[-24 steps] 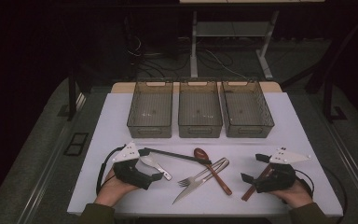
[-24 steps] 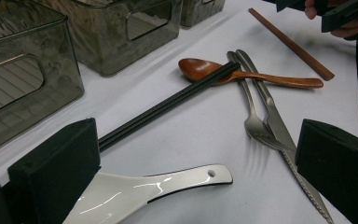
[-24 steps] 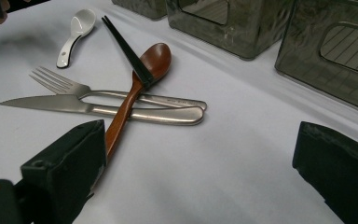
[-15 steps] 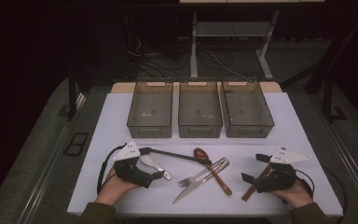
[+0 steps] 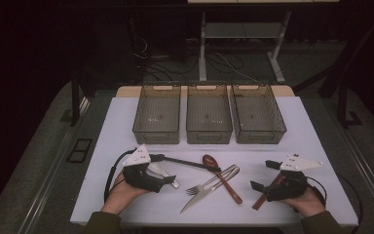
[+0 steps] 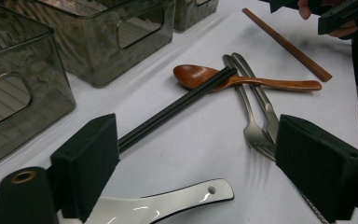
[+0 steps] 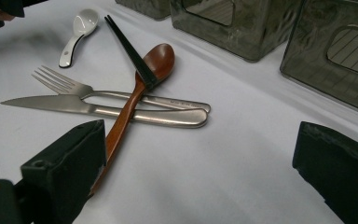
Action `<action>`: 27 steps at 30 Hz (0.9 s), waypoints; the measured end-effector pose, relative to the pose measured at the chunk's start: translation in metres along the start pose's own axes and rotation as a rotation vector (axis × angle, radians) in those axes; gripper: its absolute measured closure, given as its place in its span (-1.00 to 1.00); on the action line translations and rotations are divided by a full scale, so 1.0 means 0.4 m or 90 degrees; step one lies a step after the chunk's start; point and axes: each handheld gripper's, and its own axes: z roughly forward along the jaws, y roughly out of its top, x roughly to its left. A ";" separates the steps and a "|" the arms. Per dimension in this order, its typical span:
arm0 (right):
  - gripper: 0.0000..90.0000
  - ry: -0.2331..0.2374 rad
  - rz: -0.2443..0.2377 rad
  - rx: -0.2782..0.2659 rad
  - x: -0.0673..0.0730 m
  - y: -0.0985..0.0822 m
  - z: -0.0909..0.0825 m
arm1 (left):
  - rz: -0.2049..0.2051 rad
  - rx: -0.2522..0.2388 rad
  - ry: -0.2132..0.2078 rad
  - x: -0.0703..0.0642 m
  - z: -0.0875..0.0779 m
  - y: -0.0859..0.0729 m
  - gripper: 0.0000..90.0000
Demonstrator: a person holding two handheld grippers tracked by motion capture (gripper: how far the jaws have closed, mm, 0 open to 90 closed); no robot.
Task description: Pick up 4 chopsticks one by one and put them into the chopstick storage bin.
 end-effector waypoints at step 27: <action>-0.93 -0.007 -0.001 -0.001 -0.002 -0.002 0.000 | 0.006 0.002 -0.050 0.025 0.080 0.074 0.25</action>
